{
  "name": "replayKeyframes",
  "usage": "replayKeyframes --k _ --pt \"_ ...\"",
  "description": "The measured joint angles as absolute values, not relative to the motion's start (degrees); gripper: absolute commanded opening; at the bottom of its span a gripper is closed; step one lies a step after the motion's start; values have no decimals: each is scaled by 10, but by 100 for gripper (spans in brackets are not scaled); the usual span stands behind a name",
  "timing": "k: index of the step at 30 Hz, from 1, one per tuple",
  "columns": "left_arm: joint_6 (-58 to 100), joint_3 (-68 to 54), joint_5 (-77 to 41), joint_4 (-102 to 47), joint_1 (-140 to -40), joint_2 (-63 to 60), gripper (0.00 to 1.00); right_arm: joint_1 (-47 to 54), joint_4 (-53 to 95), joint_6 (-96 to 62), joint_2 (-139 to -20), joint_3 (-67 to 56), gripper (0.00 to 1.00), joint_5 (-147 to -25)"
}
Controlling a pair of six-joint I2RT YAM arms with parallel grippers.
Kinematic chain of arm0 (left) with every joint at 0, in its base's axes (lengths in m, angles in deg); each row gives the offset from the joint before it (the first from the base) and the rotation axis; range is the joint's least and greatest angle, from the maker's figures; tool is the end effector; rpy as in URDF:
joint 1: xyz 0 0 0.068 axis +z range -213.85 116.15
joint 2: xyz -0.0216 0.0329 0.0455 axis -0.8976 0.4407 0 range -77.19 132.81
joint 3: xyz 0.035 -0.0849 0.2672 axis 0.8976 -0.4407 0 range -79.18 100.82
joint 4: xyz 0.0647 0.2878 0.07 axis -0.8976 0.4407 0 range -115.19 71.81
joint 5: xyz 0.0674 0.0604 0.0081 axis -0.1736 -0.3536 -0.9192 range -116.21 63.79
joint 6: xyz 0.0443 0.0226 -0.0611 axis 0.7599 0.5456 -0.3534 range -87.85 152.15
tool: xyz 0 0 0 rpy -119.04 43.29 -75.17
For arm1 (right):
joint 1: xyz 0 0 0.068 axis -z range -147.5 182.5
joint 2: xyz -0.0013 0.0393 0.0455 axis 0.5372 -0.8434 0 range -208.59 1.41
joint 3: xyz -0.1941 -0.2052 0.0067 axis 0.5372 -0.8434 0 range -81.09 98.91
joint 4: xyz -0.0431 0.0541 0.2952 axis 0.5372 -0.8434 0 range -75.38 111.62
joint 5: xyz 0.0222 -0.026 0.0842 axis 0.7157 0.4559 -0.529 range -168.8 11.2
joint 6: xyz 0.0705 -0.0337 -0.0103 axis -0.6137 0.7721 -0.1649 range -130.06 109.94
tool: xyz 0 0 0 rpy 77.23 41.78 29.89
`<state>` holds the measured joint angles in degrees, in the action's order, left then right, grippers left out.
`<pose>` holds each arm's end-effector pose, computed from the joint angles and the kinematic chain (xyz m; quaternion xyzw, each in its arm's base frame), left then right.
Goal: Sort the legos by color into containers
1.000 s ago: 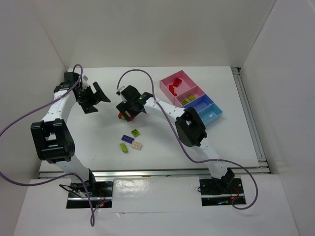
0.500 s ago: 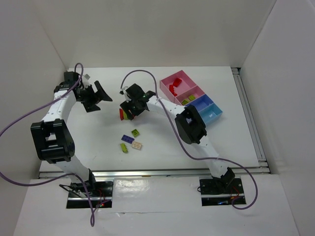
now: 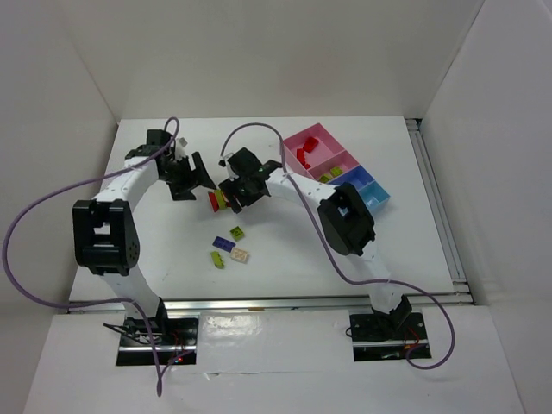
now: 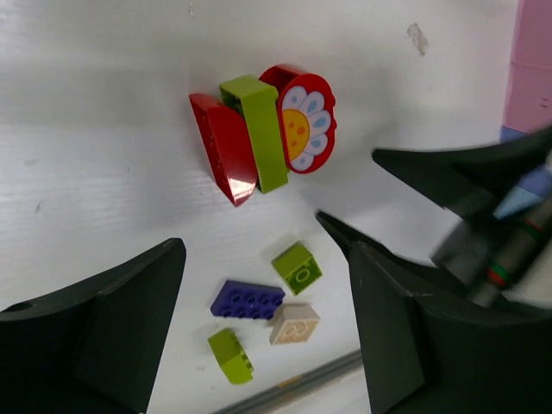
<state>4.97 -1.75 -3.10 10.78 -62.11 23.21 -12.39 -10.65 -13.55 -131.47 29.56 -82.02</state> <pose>0.4299 -0.0135 0.2088 -0.1837 0.9274 -0.2461 0.2134 0.4075 0.4112 0.1454 -0.3445 0.8876 0.1493 0.2670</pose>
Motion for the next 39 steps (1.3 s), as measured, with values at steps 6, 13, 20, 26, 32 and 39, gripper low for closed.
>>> replayKeyframes --k 6,13,20,26,32,39 --pt "46 -22 -84 68 -648 253 83 -116 -88 -181 -1220 200 70 -824" --pt "12 37 -137 31 -652 343 79 -102 -61 -221 -1156 116 67 -786" --pt "-11 83 -118 3 -656 416 73 -96 -58 -253 -1139 100 66 -772" --pt "-14 34 -99 -18 -680 392 69 -92 -89 -272 -1155 155 66 -783" --pt "-25 -54 -90 -5 -697 312 75 -90 -93 -272 -1167 191 72 -816" --pt "-24 -43 -110 26 -676 279 88 -134 -117 -235 -1182 185 85 -829"
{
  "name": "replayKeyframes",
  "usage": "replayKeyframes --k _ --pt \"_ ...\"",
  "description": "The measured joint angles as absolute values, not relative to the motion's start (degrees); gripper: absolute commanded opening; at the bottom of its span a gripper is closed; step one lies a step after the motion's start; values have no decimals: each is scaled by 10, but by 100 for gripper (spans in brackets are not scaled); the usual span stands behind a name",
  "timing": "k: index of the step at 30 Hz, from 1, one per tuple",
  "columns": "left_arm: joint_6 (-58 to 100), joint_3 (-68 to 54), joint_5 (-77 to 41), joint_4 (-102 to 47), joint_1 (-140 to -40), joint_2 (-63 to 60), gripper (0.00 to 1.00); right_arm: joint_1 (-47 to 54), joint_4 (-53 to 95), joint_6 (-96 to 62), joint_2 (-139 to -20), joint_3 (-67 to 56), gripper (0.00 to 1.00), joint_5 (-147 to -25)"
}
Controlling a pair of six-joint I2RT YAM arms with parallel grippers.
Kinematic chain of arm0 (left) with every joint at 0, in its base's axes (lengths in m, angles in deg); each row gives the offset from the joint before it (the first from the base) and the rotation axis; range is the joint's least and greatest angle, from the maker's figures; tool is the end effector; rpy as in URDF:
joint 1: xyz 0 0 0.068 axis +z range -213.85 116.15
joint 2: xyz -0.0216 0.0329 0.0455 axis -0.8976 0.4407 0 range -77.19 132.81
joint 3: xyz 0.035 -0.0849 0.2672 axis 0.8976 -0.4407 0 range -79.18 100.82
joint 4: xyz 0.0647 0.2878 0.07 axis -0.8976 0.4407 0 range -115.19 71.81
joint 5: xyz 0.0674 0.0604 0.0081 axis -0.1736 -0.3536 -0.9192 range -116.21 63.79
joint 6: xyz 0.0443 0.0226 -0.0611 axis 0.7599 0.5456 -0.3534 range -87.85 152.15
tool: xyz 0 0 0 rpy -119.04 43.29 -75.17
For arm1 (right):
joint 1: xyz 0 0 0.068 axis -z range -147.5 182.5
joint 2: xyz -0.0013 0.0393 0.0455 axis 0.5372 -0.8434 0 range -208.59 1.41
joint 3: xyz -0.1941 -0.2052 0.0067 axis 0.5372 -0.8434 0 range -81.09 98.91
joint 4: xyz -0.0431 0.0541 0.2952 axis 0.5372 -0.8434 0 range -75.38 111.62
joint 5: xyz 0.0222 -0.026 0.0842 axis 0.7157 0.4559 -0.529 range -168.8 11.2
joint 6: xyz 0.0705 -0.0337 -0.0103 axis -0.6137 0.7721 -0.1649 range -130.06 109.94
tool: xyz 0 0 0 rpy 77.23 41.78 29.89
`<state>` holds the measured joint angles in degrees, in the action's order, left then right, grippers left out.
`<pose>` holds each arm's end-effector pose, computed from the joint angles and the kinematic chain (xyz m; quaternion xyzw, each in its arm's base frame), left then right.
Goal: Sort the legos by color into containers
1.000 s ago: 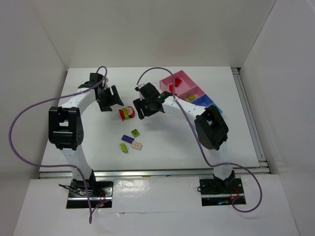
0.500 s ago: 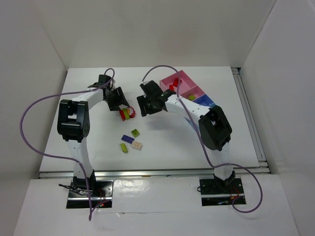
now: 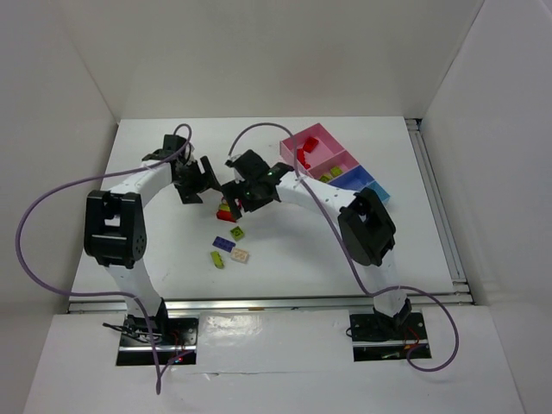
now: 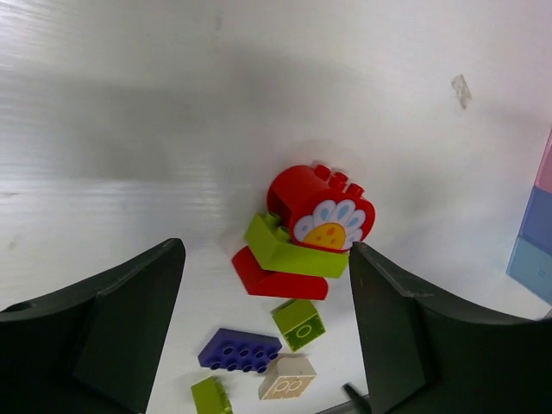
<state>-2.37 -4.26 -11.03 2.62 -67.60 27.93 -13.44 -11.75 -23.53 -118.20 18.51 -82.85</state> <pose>0.4432 -0.0468 0.1664 -0.2176 0.9284 -0.2095 0.2165 0.3665 0.3855 0.1958 -0.2758 0.9079 0.1847 0.2561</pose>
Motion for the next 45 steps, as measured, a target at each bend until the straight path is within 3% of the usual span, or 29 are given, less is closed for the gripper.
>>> replayKeyframes --k 7,17,23,27,33,39,45 --pt "-24 -43 -136 74 -640 243 88 -191 -118 -216 -1184 154 80 -829" --pt "-24 -92 -144 96 -611 155 87 -195 -110 -217 -1228 149 71 -830" --pt "-24 -94 -144 100 -610 155 87 -200 -101 -224 -1238 149 45 -820" --pt "-23 -94 -144 100 -610 156 85 -200 -84 -231 -1237 143 39 -807" --pt "-21 -94 -142 100 -610 161 85 -192 -78 -239 -1205 111 39 -765" --pt "-20 -94 -138 100 -610 165 87 -95 -89 -254 -1061 22 39 -726" --pt "-11 -94 -138 106 -625 165 87 59 -87 -261 -977 32 39 -679"
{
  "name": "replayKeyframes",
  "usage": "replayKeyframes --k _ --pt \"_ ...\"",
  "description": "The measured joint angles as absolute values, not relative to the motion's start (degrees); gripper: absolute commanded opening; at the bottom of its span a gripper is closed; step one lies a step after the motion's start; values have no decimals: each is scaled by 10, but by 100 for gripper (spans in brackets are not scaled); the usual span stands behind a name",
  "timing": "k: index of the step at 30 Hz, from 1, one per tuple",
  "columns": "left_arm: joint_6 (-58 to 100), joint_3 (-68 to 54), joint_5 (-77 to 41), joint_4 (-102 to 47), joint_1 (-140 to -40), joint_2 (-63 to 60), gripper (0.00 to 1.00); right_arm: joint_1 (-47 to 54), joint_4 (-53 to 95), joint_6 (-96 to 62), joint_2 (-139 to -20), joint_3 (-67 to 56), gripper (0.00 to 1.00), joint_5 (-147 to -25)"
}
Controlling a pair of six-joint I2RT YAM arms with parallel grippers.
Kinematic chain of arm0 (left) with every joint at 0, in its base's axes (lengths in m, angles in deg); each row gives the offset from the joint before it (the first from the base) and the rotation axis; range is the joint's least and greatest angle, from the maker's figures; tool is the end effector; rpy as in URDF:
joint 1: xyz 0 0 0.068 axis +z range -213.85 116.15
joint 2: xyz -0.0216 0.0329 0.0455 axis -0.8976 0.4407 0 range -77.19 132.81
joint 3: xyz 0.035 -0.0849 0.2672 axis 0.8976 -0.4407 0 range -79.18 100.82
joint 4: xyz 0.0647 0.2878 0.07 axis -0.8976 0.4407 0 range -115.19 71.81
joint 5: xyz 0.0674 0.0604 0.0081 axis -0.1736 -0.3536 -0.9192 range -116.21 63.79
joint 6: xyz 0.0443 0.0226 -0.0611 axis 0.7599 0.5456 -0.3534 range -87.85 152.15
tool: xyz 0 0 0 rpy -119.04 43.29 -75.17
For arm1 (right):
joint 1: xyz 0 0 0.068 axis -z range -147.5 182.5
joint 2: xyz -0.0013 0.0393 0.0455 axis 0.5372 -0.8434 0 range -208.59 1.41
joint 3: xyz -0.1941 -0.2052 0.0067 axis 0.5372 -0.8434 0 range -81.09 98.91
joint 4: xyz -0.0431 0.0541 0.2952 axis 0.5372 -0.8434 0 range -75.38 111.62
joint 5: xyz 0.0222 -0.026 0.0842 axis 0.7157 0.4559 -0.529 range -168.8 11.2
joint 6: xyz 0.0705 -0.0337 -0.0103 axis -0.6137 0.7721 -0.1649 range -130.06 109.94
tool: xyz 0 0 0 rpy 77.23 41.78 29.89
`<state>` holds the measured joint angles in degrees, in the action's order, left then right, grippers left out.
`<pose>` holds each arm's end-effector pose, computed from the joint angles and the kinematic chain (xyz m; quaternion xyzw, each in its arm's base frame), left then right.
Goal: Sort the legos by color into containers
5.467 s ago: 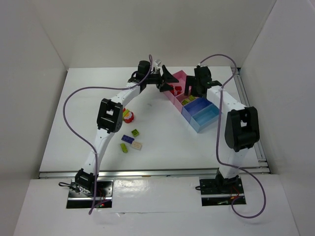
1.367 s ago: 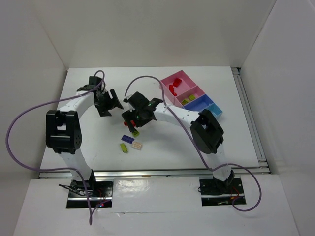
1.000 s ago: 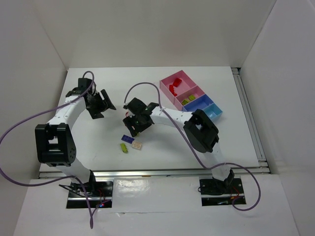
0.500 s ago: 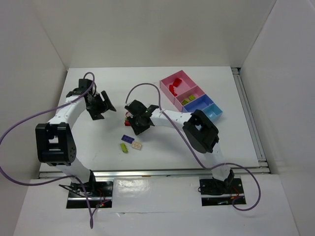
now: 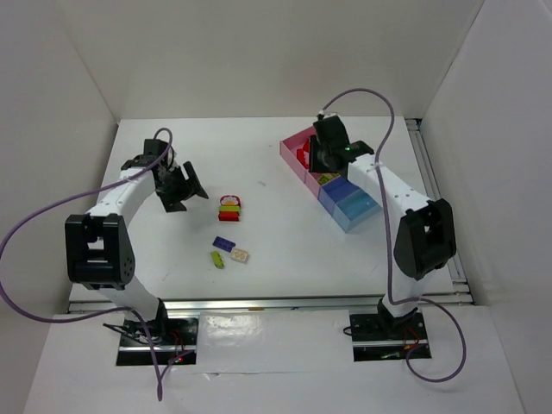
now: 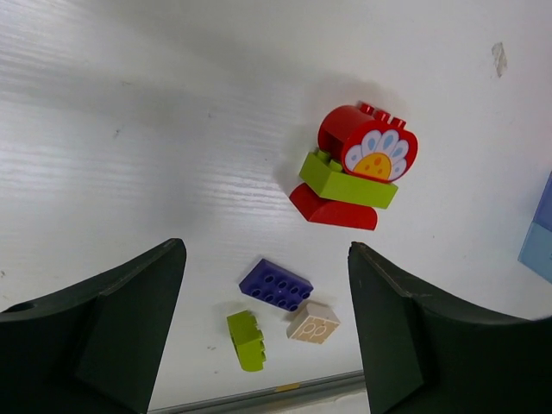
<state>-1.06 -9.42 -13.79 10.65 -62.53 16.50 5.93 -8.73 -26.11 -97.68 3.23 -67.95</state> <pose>0.3969 -0.0054 0.2036 -0.2578 0.9249 -0.1717 0.2206 0.4146 0.1931 0.2690 -0.0483 0.9196 0.0567 0.3858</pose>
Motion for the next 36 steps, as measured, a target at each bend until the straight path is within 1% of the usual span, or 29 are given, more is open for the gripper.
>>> replayKeyframes --k 7,9,10,12,13,14,15,16,17,19,20,23,25,26,29,32,36 --pt "-10 -97 -144 132 -666 142 87 125 -96 -275 -1024 61 39 -659" --pt "-8 -106 -144 139 -677 114 90 138 -99 -277 -1052 75 39 -658" --pt "-8 -112 -144 143 -682 99 90 142 -99 -278 -1062 79 39 -658" --pt "-8 -129 -144 149 -692 73 94 152 -99 -278 -1079 83 39 -659" --pt "-8 -140 -144 151 -696 61 94 154 -99 -276 -1088 86 40 -659" --pt "-9 -149 -144 155 -702 52 96 157 -100 -276 -1096 91 43 -659" --pt "-9 -160 -144 158 -708 45 100 160 -102 -274 -1106 100 45 -659" --pt "-9 -173 -142 160 -717 38 100 162 -102 -273 -1115 110 51 -658" --pt "-10 -186 -138 162 -727 35 100 164 -102 -272 -1126 121 66 -657" --pt "-11 -203 -132 172 -744 34 100 164 -101 -270 -1139 136 78 -656" --pt "-11 -210 -129 173 -752 34 100 164 -102 -268 -1141 138 80 -657" --pt "-11 -224 -123 176 -772 34 100 164 -102 -265 -1142 140 81 -657" --pt "-12 -235 -120 174 -778 34 98 164 -101 -265 -1141 140 81 -656" --pt "-12 -243 -117 172 -780 34 93 164 -101 -265 -1140 140 81 -655" --pt "-13 -268 -110 170 -783 34 90 164 -94 -265 -1124 124 81 -652" --pt "-13 -285 -109 165 -785 34 82 164 -91 -265 -1087 93 80 -647" --pt "-13 -298 -109 146 -792 34 78 164 -89 -265 -1053 84 80 -642"
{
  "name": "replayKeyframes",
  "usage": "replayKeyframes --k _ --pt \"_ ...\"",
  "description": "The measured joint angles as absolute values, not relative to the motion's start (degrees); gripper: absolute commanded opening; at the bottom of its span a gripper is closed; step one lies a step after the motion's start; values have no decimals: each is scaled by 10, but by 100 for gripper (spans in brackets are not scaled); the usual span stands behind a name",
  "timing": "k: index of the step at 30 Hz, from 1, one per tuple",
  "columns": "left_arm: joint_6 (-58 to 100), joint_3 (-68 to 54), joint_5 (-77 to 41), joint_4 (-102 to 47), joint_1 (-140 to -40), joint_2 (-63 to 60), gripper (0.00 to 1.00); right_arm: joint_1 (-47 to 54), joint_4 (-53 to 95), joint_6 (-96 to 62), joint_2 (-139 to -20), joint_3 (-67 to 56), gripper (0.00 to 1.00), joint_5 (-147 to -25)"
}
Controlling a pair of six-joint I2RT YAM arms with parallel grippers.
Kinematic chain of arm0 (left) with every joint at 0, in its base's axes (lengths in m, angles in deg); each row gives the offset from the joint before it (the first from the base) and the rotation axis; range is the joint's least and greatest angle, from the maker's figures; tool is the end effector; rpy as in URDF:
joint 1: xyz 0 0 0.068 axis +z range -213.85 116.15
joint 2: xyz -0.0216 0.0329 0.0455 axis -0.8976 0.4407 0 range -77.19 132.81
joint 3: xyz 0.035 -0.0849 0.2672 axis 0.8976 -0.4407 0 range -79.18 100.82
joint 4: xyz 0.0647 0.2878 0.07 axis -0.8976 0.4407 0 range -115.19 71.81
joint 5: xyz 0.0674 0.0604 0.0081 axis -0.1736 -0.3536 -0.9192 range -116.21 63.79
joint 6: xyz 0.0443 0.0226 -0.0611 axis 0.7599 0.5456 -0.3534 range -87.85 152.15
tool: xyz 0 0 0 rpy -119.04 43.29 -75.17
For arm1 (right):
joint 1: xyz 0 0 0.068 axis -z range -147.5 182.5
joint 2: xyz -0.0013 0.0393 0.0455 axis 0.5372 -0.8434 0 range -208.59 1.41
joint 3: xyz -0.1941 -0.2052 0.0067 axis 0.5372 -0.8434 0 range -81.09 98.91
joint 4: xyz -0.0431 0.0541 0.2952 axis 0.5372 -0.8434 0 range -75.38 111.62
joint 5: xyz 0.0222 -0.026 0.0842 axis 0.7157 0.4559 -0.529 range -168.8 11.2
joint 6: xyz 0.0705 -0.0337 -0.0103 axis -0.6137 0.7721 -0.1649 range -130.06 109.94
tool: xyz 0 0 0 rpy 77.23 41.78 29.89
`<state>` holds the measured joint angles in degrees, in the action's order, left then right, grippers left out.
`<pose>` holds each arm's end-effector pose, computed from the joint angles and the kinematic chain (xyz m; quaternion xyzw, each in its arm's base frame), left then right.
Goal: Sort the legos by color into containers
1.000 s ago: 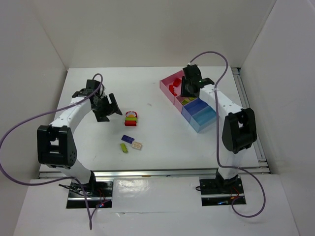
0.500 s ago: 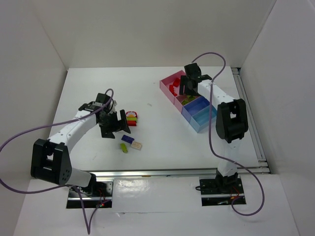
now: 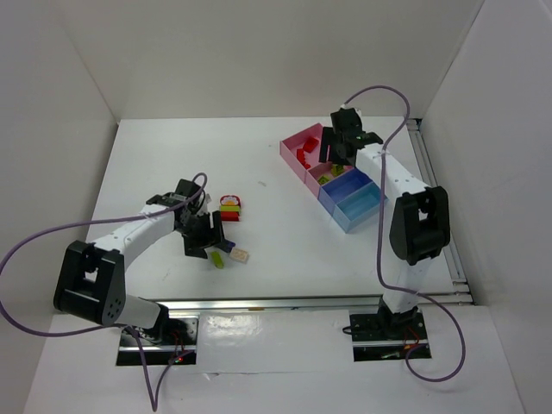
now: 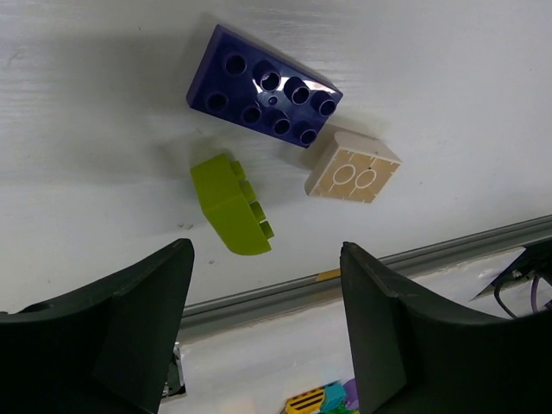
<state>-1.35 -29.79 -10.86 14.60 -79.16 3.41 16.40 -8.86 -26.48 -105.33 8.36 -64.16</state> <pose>0.2836 -0.0962 0.1538 -0.1327 0.9686 -0.1876 0.0946 0.4721 0.1184 0.2441 0.0486 0.9251 -0.0140 0.3763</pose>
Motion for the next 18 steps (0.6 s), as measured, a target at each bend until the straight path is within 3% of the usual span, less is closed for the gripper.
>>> replayKeyframes --k 5,9,10,12,18 --pt "-25 -318 -109 126 -798 35 75 164 -88 -265 -1042 83 80 -636" --pt "-36 -337 -121 117 -802 38 64 163 -89 -265 -1042 79 80 -636" --pt "-41 -340 -127 116 -803 39 54 163 -89 -265 -1042 78 80 -636" --pt "-44 -344 -140 115 -805 44 45 162 -89 -265 -1042 78 80 -636" --pt "-47 -338 -161 110 -806 51 44 158 -89 -265 -1042 78 80 -636"
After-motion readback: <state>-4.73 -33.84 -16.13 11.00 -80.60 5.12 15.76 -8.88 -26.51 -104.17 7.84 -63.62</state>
